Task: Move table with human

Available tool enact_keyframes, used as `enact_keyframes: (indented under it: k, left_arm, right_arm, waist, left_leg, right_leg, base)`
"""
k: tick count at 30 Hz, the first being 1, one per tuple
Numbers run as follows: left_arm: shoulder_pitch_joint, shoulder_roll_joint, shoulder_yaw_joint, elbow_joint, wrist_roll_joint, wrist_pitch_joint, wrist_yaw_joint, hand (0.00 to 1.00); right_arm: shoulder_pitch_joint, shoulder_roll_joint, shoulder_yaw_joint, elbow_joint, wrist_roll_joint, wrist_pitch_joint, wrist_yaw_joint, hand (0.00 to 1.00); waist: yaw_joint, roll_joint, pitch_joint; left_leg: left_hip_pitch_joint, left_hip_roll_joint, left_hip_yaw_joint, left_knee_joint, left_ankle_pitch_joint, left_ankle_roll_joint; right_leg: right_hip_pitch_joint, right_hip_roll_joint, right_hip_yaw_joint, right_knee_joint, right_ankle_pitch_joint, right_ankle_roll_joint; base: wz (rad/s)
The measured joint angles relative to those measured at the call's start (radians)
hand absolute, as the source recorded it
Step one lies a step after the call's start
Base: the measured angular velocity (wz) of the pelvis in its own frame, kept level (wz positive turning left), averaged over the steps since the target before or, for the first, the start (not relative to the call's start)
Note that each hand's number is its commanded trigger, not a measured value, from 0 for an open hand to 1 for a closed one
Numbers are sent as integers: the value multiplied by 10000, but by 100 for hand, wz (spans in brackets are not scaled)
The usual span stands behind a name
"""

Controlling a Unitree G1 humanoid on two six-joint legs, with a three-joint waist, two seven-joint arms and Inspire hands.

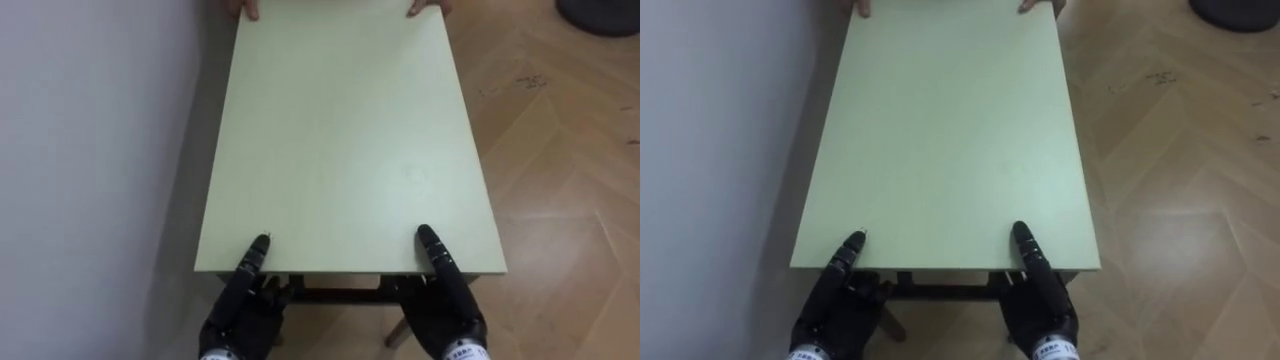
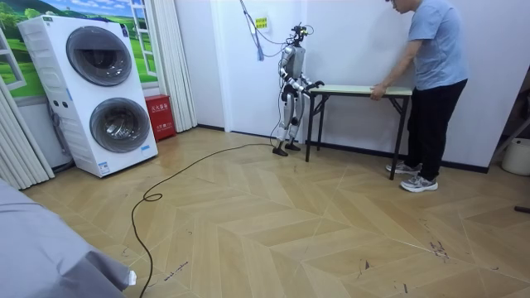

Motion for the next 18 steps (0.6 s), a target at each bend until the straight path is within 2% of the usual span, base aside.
enact_keyframes:
  k: [5, 6, 7, 8, 9, 13, 16, 18]
  left_arm:
    - [-103, -281, 181, 540, 211, -49, -364, 100]
    - [-123, -295, 183, 611, 211, -50, -398, 90]
    - [-155, -308, 183, 700, 211, -48, -436, 69]
    - [-198, -324, 183, 776, 211, -49, -484, 38]
    - [-210, -332, 183, 798, 214, -50, -497, 0]
    - [-263, -463, 327, 1120, 454, -49, -801, 0]
    - [-542, -317, 267, 1360, 1769, 93, -987, 0]
    - [-656, -271, 207, 1446, 2499, 168, -1145, 0]
  right_arm:
    - [-31, 44, -1, 190, 3, 34, 0, 100]
    - [-29, 52, -1, 227, 3, 34, 0, 100]
    - [-36, 63, -1, 288, 3, 38, 0, 78]
    - [-36, 64, -10, 300, 4, 38, 0, 47]
    - [-40, 67, -15, 311, 3, 37, 0, 0]
    - [-58, 196, -105, 438, -137, 123, 57, 0]
    - [-7, 132, -113, 557, -622, 386, 671, 0]
    - [40, 61, 22, 550, -948, 479, 955, 0]
  waist:
    - [182, -25, -17]
    - [185, -24, -20]
    - [203, -29, -35]
    - [226, -30, -36]
    - [228, -30, -36]
    - [244, -33, -40]
    - [209, -22, -49]
    - [179, -11, -95]
  left_leg:
    - [178, 62, 215, -2, -1, 1]
    - [219, 62, 217, -2, -2, 0]
    - [257, 69, 227, -5, -2, -1]
    - [267, 73, 231, -6, -2, -1]
    - [268, 73, 231, -7, -2, -1]
    - [340, 74, 273, -57, -7, 1]
    - [345, 106, 314, -198, -7, 9]
    - [353, 125, 331, -200, -6, 10]
  right_leg:
    - [137, 32, 33, -8, 2, 1]
    - [176, 33, 32, -7, 1, 1]
    - [208, 37, 30, 4, 1, 1]
    - [218, 39, 31, 2, 1, 0]
    - [220, 39, 30, 2, 1, 1]
    - [270, 36, -3, -5, 1, 1]
    - [194, 69, 3, -9, 2, -1]
    - [186, 77, 12, -7, 8, -11]
  base:
    - [-7]
    - [0]
    - [0]
    - [0]
    - [0]
    - [0]
    - [-5]
    - [-10]
